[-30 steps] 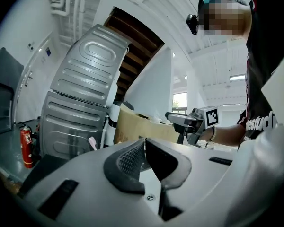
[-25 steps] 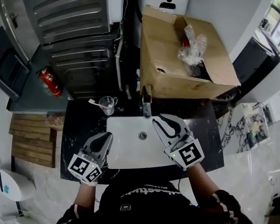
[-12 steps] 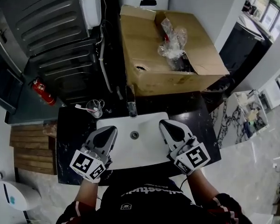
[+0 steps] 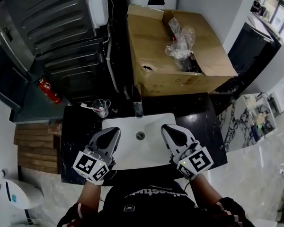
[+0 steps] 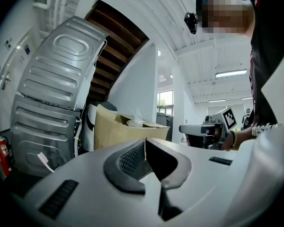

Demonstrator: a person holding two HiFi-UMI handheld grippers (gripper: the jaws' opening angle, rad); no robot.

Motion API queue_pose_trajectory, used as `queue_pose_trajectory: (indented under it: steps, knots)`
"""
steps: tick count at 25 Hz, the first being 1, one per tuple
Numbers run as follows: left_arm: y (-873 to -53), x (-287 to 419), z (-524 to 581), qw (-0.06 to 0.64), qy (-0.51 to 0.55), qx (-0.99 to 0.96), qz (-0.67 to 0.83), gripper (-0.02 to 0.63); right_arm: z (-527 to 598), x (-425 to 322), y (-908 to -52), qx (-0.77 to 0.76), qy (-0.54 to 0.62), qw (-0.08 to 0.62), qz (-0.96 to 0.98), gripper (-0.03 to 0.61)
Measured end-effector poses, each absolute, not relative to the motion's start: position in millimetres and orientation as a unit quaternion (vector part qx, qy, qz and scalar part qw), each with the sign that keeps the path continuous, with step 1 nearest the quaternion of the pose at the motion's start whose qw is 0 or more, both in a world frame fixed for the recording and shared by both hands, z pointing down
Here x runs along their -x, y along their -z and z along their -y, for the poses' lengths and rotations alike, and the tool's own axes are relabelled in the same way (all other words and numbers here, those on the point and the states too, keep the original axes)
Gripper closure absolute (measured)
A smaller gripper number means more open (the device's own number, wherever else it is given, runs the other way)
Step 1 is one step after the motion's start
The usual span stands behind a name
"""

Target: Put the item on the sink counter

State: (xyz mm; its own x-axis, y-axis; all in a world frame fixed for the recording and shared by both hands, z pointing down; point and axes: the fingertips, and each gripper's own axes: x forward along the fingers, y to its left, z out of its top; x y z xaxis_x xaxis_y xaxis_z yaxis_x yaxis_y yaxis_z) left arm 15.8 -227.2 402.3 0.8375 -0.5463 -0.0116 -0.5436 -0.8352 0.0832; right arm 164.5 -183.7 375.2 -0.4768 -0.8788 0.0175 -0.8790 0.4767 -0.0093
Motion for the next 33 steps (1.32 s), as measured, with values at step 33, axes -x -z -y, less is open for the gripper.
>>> queue_pose_trajectory:
  steps: [33]
  knots:
    - [-405.8, 0.3, 230.9, 0.048, 0.02, -0.953, 0.3, 0.592, 176.4, -141.6, -391.2, -0.493, -0.007, 0.057, 0.868, 0.54]
